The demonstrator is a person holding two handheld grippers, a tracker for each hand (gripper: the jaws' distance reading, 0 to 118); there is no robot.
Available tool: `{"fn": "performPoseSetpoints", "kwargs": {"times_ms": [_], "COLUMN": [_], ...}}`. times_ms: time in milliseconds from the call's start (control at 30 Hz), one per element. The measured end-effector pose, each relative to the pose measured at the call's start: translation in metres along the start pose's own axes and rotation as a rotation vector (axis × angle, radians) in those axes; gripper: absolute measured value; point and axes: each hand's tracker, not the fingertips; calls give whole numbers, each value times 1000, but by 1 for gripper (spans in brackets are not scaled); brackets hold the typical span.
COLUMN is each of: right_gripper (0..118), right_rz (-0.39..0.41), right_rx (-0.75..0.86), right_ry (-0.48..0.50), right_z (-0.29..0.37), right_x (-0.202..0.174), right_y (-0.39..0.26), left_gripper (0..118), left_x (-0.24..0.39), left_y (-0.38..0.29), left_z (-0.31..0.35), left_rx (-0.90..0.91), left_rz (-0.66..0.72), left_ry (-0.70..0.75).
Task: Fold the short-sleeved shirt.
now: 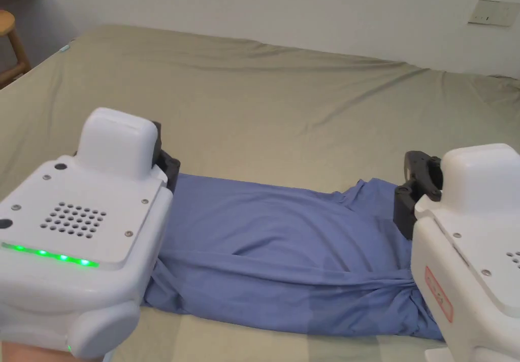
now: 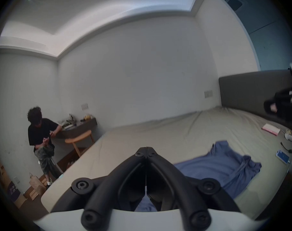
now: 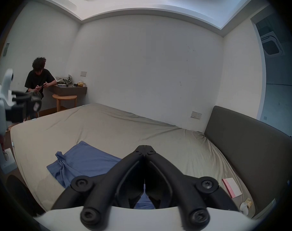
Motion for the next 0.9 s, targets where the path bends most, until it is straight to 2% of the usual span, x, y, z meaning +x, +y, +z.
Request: {"fn": "performPoseSetpoints", "kwargs": {"times_ms": [100, 167, 267, 300, 367, 400, 433, 567, 600, 633, 667, 700, 767, 800, 833, 867, 900], "right_gripper": [1, 1, 1, 1, 1, 1, 1, 1, 1, 1, 1, 1, 1, 2, 9, 30, 65], "right_rz": [-3, -13, -15, -11, -4, -7, -11, -5, 1, 0, -5, -13, -19, -21, -22, -43, -75], "right_rx": [-34, -59, -102, -119, -157, -177, -202, -279, -292, -303, -312, -321, -354, -388, -433, -463, -492], "right_ry": [-3, -6, -21, -28, -40, -44, -50, -78, -86, -87, -86, -88, -109, -106, -97, -99, -102], "right_z": [-3, -7, -8, -9, -10, -10, -10, -10, -11, -12, -14, -16, -22, -27, -36, -44, -54], "right_x": [2, 6, 13, 16, 23, 27, 31, 40, 43, 46, 50, 53, 57, 62, 67, 73, 81], "right_y": [-10, -18, -31, -36, -46, -52, -57, -77, -81, -85, -89, -93, -101, -106, -111, -118, -126], "left_gripper": [0, 0, 0, 8, 82, 110, 118, 112, 107, 94, 94, 89, 56, 27, 6, 6, 6], "left_x": [-7, -16, -38, -43, -53, -55, -57, -57, -57, -54, -52, -52, -47, -44, -40, -37, -35], "left_y": [-44, -83, -147, -165, -197, -211, -222, -248, -253, -257, -258, -252, -244, -237, -231, -227, -223], "left_z": [-30, -58, -89, -98, -117, -124, -128, -152, -156, -160, -158, -154, -154, -149, -146, -144, -141], "left_rx": [-156, -324, -507, -562, -651, -693, -688, -762, -767, -794, -787, -750, -758, -740, -726, -711, -703], "left_rz": [25, 106, 257, 266, 295, 314, 333, 274, 271, 251, 276, 265, 229, 201, 145, 102, 71], "left_ry": [-51, -74, -11, 14, 29, 36, 55, 79, 75, 62, 5, 64, -14, -20, -25, -28, -17]}}
